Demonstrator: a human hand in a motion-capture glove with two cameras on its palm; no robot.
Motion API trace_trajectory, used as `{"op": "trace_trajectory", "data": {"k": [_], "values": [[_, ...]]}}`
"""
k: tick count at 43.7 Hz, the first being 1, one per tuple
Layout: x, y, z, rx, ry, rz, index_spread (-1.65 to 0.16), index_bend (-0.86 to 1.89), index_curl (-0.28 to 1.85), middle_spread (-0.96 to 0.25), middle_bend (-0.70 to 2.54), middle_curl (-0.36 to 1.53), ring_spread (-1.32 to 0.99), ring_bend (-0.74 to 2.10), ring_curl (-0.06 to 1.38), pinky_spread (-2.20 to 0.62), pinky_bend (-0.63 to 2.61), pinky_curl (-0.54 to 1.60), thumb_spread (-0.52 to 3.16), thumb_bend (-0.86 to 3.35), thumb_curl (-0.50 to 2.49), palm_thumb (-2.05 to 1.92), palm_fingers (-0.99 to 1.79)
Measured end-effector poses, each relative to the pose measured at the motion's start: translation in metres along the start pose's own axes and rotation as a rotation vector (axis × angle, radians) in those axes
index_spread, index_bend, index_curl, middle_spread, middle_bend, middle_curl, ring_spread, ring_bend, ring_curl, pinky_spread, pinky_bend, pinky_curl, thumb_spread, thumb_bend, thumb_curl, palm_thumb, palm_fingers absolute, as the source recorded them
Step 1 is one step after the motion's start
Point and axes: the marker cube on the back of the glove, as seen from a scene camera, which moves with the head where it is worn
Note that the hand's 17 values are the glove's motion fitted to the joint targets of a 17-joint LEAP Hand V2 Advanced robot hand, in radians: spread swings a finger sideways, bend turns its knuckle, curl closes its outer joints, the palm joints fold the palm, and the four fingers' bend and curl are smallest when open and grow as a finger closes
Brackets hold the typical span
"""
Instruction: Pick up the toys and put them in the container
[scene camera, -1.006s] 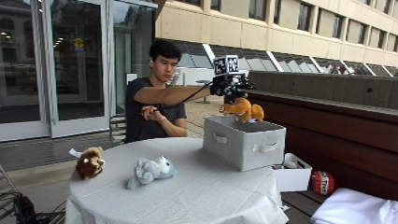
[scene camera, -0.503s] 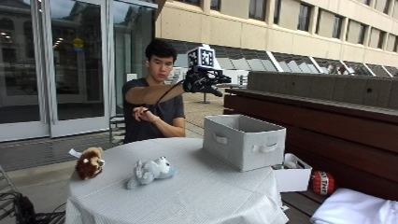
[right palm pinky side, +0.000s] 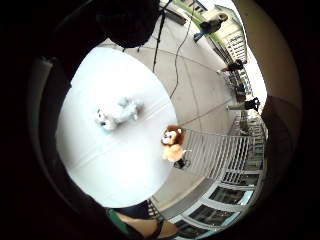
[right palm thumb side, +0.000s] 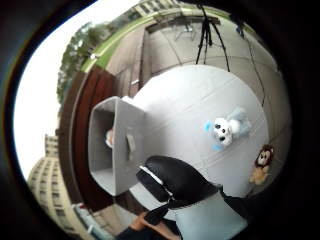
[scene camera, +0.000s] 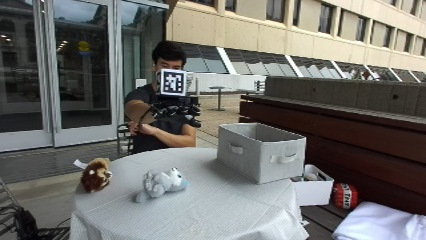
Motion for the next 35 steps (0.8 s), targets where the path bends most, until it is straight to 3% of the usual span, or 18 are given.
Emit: {"op": "trace_trajectory", "data": {"k": [5,10,14,18,35], "values": [[0.02,-0.007,0.039,-0.034,-0.007,0.03,-0.33,0.12,0.22,-0.09,0.17,0.36,-0.1,0.34,0.22,0.03,0.95,0.28,0.94,-0.06,0.32,-0.06,-0.19],[0.027,-0.016,0.086,-0.006,-0.012,0.188,-0.33,0.11,0.21,-0.09,0.15,0.34,-0.09,0.29,0.22,0.04,0.92,0.28,0.93,-0.06,0.31,-0.06,-0.21],[0.034,-0.017,0.109,-0.024,-0.029,0.119,-0.33,0.08,0.2,-0.1,0.16,0.34,-0.09,0.28,0.23,0.05,0.92,0.28,0.92,-0.06,0.3,-0.06,-0.19],[0.04,-0.007,0.13,-0.14,-0.034,0.078,-0.33,0.07,0.19,-0.11,0.17,0.33,-0.09,0.28,0.24,0.05,0.92,0.29,0.92,-0.06,0.3,-0.06,-0.18],[0.047,-0.001,0.197,-0.265,-0.063,0.092,-0.33,0.09,0.14,-0.1,0.17,0.32,-0.05,0.39,0.29,0.04,1.19,0.37,1.01,0.07,0.33,0.22,-0.03]]}}
